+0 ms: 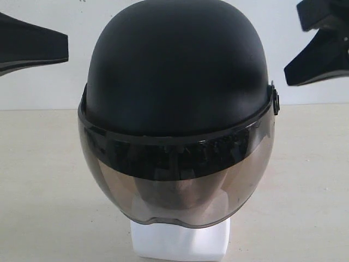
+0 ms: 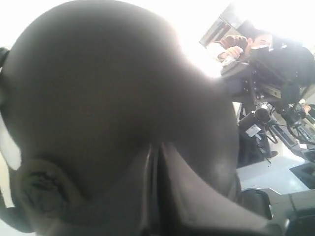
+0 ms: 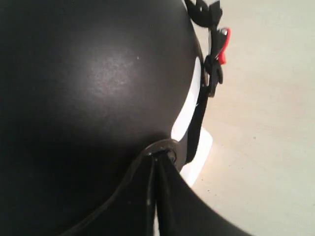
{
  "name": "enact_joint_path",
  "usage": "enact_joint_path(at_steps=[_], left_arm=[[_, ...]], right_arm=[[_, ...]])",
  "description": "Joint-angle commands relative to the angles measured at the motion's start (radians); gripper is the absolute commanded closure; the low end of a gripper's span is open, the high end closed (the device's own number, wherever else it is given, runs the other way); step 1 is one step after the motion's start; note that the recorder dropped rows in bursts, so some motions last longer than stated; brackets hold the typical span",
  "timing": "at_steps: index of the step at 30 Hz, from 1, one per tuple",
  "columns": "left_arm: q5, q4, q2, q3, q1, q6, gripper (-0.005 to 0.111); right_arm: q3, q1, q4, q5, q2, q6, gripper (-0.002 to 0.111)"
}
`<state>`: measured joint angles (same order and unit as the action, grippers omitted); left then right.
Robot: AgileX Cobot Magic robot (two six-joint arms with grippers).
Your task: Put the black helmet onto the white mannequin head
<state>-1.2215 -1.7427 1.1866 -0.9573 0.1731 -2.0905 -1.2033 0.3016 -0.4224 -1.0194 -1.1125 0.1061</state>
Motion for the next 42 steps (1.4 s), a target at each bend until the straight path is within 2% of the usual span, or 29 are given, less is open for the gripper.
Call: enact_joint_path(at_steps=[1,12,20,38,42], left_arm=[[0.0,-0.002,0.074,-0.003,0.004,-0.009,0.102],[0.0,-0.002,0.147,-0.003,0.0,-0.007,0.102],[0.0,-0.002,0.147,-0.003,-0.057,-0.007,0.102],[0.0,-0.002,0.136,-0.003,-0.053,-0.007,0.102],[0.0,-0.002,0.136,-0.003,-0.033,-0.007,0.102]], right_arm=[[0.034,-0.003,-0.043,0.028,-0.004,0.019,0.108],[0.041,-0.003,-0.043,0.053,-0.037,0.021,0.108],[0.041,-0.003,-0.043,0.101,-0.076,0.03,0.108],[0.041,-0.003,-0.06,0.112,-0.116,0.038,0.108],[0.041,-0.003,-0.069,0.1,-0.112,0.042,0.108]])
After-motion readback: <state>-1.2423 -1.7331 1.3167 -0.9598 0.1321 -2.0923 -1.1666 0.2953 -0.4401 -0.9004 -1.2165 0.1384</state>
